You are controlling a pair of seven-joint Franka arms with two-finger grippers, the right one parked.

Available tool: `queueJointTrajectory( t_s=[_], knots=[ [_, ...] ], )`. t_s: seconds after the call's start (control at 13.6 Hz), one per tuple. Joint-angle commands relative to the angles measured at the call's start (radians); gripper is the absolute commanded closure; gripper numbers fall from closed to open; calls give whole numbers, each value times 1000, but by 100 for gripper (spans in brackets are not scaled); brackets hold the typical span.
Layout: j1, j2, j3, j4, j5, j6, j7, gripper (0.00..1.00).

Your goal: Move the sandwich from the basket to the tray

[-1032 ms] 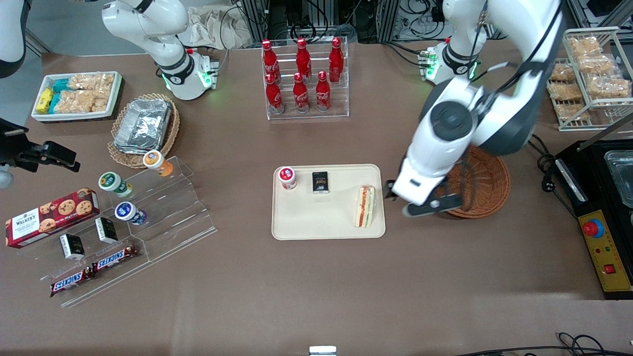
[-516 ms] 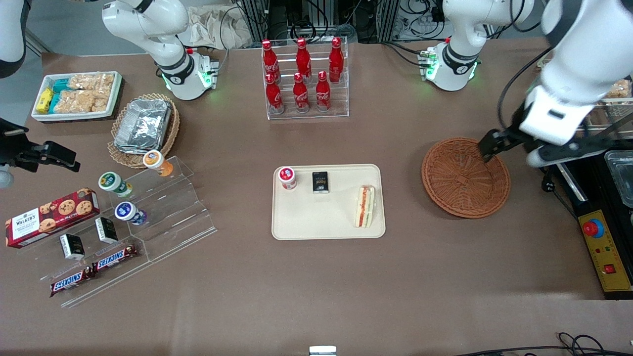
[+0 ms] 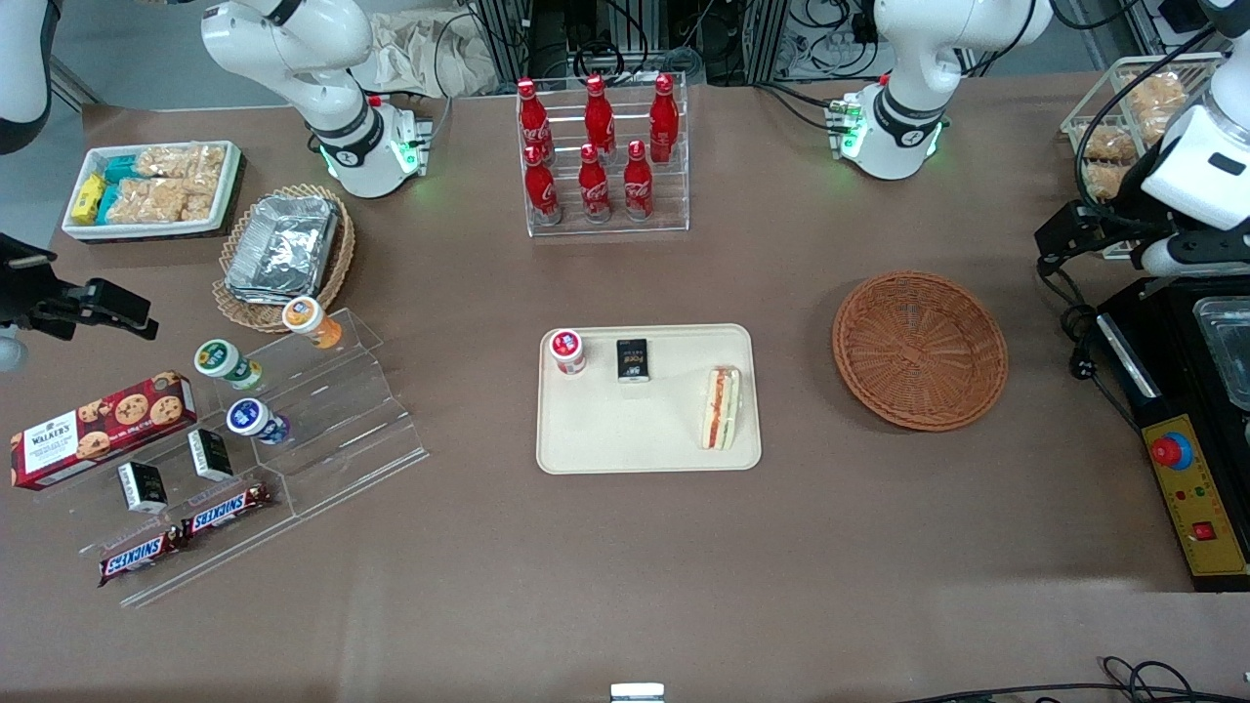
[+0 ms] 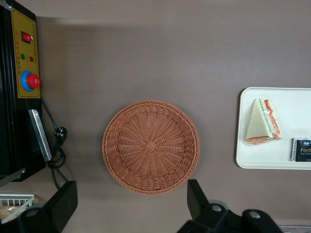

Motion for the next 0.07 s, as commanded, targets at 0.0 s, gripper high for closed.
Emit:
queueJointTrajectory(
  t_s=[0.0],
  knots=[
    [-9,24,0,38,-9,-26,12,0]
  ],
)
